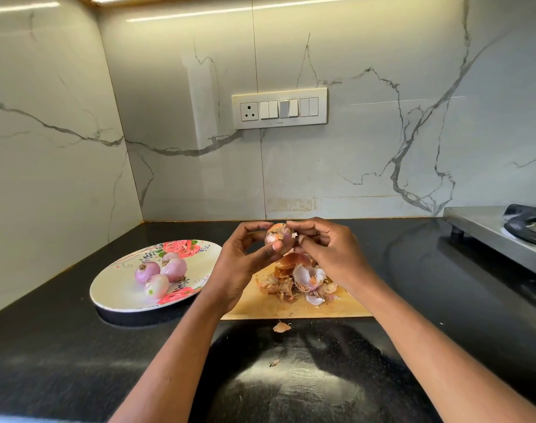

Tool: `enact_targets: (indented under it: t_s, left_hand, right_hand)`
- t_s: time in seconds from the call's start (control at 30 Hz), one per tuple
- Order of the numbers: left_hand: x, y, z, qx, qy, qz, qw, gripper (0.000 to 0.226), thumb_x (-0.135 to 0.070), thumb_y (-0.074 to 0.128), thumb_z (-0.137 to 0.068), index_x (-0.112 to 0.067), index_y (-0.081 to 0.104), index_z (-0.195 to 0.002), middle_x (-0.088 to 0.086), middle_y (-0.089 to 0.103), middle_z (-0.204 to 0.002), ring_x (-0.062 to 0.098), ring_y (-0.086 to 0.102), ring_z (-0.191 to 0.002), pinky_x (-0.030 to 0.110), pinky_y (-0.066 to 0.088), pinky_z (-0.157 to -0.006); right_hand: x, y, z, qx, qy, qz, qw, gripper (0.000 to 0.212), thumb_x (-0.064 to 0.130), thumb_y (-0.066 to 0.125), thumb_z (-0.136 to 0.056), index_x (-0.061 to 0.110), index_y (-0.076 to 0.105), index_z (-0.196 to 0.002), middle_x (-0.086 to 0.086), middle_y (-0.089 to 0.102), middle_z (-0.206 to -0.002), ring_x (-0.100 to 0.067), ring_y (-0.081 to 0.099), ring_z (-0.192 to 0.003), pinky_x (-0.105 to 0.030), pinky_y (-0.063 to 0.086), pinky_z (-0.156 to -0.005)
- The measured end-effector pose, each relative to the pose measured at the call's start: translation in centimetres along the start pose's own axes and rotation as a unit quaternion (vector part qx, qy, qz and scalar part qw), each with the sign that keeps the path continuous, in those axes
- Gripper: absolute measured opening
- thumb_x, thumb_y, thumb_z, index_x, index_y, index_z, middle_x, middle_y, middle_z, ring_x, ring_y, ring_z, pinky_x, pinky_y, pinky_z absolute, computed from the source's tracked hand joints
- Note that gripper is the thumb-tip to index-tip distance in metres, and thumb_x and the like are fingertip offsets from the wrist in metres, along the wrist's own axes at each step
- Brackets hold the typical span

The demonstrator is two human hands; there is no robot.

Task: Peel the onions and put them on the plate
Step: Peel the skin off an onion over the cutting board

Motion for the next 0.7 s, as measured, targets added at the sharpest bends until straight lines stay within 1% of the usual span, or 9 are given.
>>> enact_targets:
  t_s: [0.1,0.2,0.23,0.3,0.4,0.47,0.57,0.6,0.7]
  left_hand:
    - [-0.1,-0.2,-0.1,-0.009,0.006,-0.007,1.000,0.051,-0.022,0.079,-0.073,-0.014,0.063,-0.121,0.010,0.068,-0.121,0.026,0.066,-0.118,0.038,0.060,-0.091]
    - [0.0,-0.6,-0.2,-0.023,0.011,-0.029,0.999,0.053,-0.028,0.081,-0.070,-0.017,0.063,-0.119,0.007,0.068,-0.122,0.025,0.064,-0.121,0.041,0.058,-0.096]
    - [0.0,-0.7,-0.2,-0.025,0.013,-0.043,0.999,0.054,-0.029,0.082,-0.070,-0.018,0.063,-0.119,0.005,0.068,-0.122,0.022,0.064,-0.121,0.043,0.057,-0.098]
    - [-0.1,-0.5,-0.1,-0.022,0.017,-0.067,0.997,0.053,-0.028,0.082,-0.071,-0.021,0.063,-0.120,0.001,0.068,-0.122,0.018,0.064,-0.119,0.042,0.056,-0.100]
    - [-0.2,0.1,0.0,0.000,0.016,-0.067,0.998,0.057,-0.022,0.082,-0.076,-0.027,0.063,-0.129,-0.001,0.067,-0.125,0.014,0.066,-0.116,0.031,0.058,-0.091]
    - [-0.4,0.5,0.1,0.016,0.018,-0.063,0.998,0.056,-0.017,0.080,-0.080,-0.028,0.064,-0.133,-0.003,0.067,-0.127,0.011,0.067,-0.114,0.026,0.057,-0.088]
    - [-0.4,0.6,0.2,0.023,0.016,-0.049,0.998,0.049,-0.014,0.078,-0.084,-0.024,0.067,-0.131,-0.002,0.067,-0.128,0.014,0.066,-0.117,0.026,0.057,-0.089]
    - [-0.4,0.5,0.2,0.018,0.016,-0.041,0.999,0.049,-0.015,0.078,-0.083,-0.024,0.067,-0.130,-0.001,0.068,-0.127,0.015,0.066,-0.117,0.028,0.057,-0.091]
    - [-0.5,-0.2,0.1,-0.005,0.014,-0.017,1.000,0.049,-0.015,0.076,-0.082,-0.023,0.067,-0.130,-0.002,0.067,-0.127,0.015,0.066,-0.117,0.033,0.057,-0.095]
  right_hand:
    - [-0.1,0.2,0.2,0.007,0.016,-0.019,1.000,0.018,0.018,0.069,-0.095,0.031,0.077,-0.107,0.003,0.078,-0.102,-0.016,0.075,-0.095,-0.057,0.060,-0.087]
    - [0.1,0.1,0.3,0.000,0.018,-0.030,0.999,0.014,0.029,0.076,-0.089,0.027,0.076,-0.103,0.000,0.078,-0.097,-0.022,0.077,-0.089,-0.061,0.059,-0.081]
    - [0.3,0.0,0.3,-0.006,0.013,-0.028,0.999,0.014,0.028,0.078,-0.087,0.026,0.076,-0.101,0.001,0.078,-0.095,-0.023,0.077,-0.087,-0.060,0.060,-0.078]
    - [0.4,-0.2,0.3,-0.016,0.006,-0.024,1.000,0.014,0.024,0.080,-0.084,0.027,0.075,-0.097,0.003,0.077,-0.093,-0.019,0.076,-0.086,-0.050,0.063,-0.074]
    - [0.2,-0.2,0.2,-0.021,0.010,-0.039,0.999,0.016,0.015,0.079,-0.086,0.027,0.074,-0.096,0.000,0.077,-0.093,-0.017,0.075,-0.089,-0.034,0.062,-0.068]
    - [0.1,-0.3,0.0,-0.021,0.010,-0.043,0.999,0.017,0.011,0.077,-0.087,0.026,0.073,-0.096,-0.003,0.077,-0.092,-0.018,0.075,-0.087,-0.030,0.060,-0.065]
    - [-0.3,-0.6,0.0,-0.038,0.020,-0.026,0.999,0.017,0.006,0.075,-0.088,0.022,0.072,-0.093,-0.002,0.075,-0.086,-0.016,0.073,-0.080,-0.025,0.056,-0.064]
    - [-0.6,-0.9,0.0,-0.051,0.027,-0.015,0.998,0.018,0.005,0.074,-0.088,0.022,0.072,-0.091,0.000,0.075,-0.085,-0.017,0.073,-0.081,-0.027,0.057,-0.066]
    - [-1.6,-2.0,-0.1,-0.080,0.056,0.016,0.995,0.018,0.008,0.072,-0.089,0.026,0.074,-0.088,0.004,0.075,-0.082,-0.018,0.074,-0.080,-0.045,0.062,-0.081]
Point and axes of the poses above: each hand's wrist, its own z-axis away from the middle knuckle, its own y-axis out of the palm, x = y × z, the point moved 9 cm from there along -z, towards the middle knuckle
